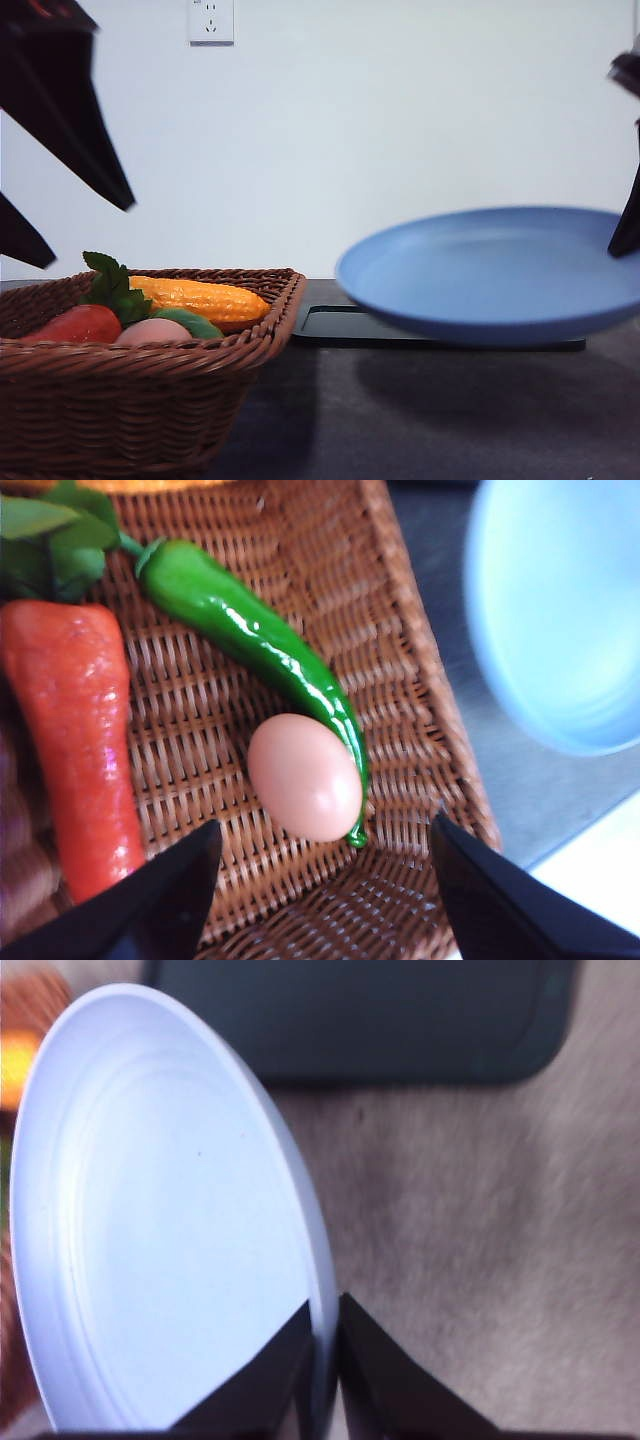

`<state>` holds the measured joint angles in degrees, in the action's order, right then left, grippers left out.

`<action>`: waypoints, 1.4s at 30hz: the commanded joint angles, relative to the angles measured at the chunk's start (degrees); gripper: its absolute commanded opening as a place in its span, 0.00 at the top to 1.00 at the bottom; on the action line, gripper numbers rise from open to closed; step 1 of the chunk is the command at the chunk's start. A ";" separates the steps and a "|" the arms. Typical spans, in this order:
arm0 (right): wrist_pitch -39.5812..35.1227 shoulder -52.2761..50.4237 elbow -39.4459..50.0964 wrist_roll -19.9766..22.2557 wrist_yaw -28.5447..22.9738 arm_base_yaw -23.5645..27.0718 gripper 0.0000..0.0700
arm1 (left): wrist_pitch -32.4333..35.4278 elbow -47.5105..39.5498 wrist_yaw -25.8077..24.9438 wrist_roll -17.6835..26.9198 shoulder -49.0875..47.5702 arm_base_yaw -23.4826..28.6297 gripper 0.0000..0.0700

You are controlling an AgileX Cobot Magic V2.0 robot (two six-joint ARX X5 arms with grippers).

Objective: Transfer egg from basket to plate and serve

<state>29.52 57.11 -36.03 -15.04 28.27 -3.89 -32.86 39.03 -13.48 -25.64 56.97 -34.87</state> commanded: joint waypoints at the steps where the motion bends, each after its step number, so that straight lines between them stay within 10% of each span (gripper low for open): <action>1: -0.20 -0.77 -0.85 -1.06 0.17 0.50 1.00 | 0.63 2.19 1.43 -0.62 2.79 -1.64 0.39; 25: 0.99 -4.14 -0.85 -1.03 0.20 2.26 1.00 | 4.26 6.73 6.37 -1.40 25.12 -7.22 0.40; 34: 0.99 -4.14 -0.85 -1.05 0.22 2.26 1.00 | 3.73 6.77 6.45 0.78 25.42 -7.14 0.67; 42: 1.01 -4.14 -0.85 -1.06 0.37 2.26 1.00 | 1.47 8.46 8.25 2.19 23.37 -7.13 0.69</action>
<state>31.07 52.82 -36.03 -15.33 28.29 -1.74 -31.24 46.07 -5.76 -24.73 80.40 -41.52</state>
